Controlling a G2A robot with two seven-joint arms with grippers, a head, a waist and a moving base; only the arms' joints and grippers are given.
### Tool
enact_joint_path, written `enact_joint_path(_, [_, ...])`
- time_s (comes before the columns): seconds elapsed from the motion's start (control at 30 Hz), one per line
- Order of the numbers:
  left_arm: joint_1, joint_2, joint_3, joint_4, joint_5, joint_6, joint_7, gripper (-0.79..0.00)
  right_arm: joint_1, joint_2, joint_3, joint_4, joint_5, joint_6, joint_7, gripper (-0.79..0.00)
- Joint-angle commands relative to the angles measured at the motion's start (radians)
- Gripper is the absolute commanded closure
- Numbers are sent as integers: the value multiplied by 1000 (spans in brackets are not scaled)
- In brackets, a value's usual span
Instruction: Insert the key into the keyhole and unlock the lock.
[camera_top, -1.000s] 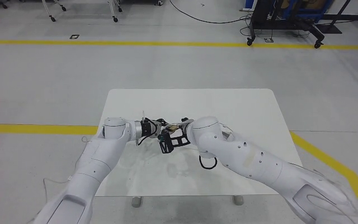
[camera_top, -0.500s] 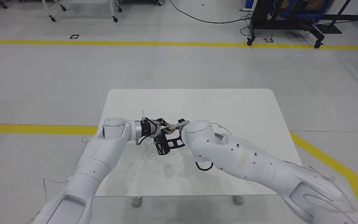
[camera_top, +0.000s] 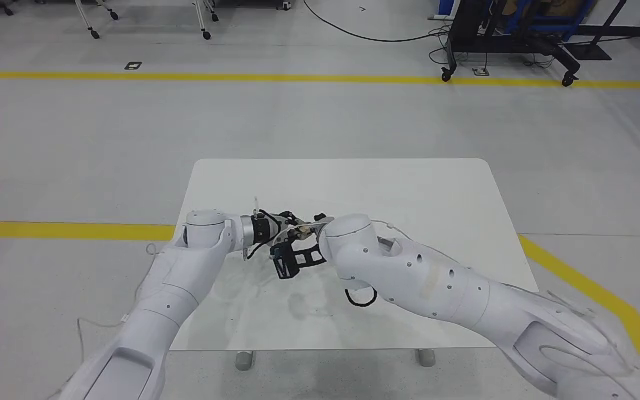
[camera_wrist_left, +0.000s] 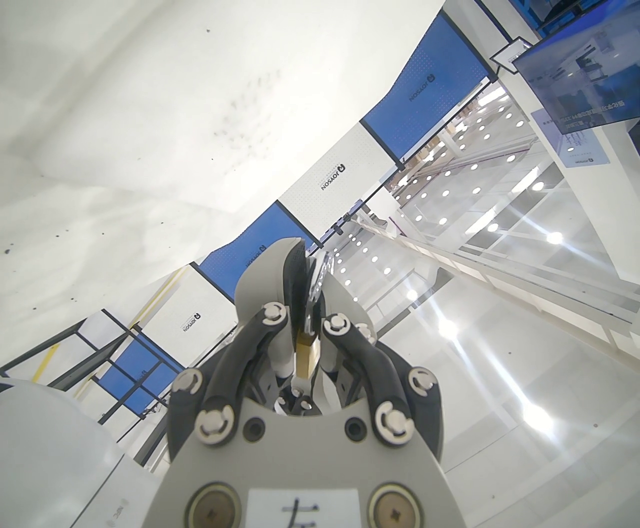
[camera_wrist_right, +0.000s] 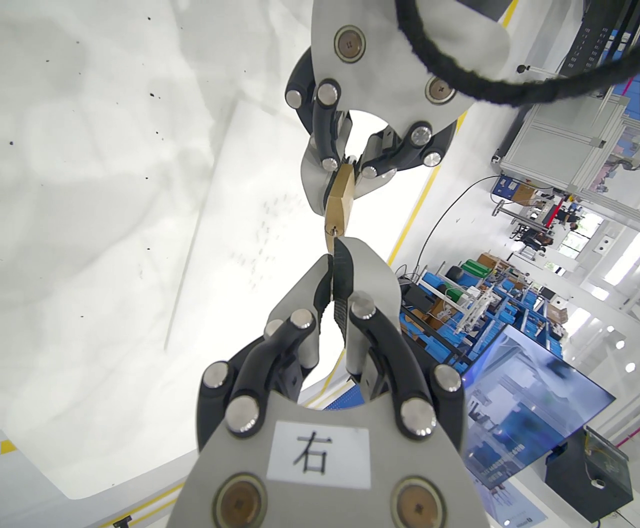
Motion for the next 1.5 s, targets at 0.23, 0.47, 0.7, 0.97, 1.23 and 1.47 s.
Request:
enact_joint_path(0.23, [0,1,2,1,-6,-5,-8,0,4,-8,-6,5,9,3,3,0])
enact_joint_path(0.47, [-1,2,3,1,-9,-6,-13,0,7,-14,-16,8,11,3,3,0])
enact_joint_path(0.7, [0,3,5,2,-13,-10,-22,0,9,-15,-6,20,19,0,0,0])
enact_joint_path(0.97, [-4,5,3,13,-28,-4,-51,0,-4,-8,49,32,42,-27,-41,0])
enact_joint_path(1.23, [-9,5,6,21,-33,-2,-59,0,-36,8,106,0,42,-50,-62,-785])
enact_joint_path(1.47, [-10,7,4,25,-36,-6,-60,0,-71,27,178,-25,66,-68,-138,-785])
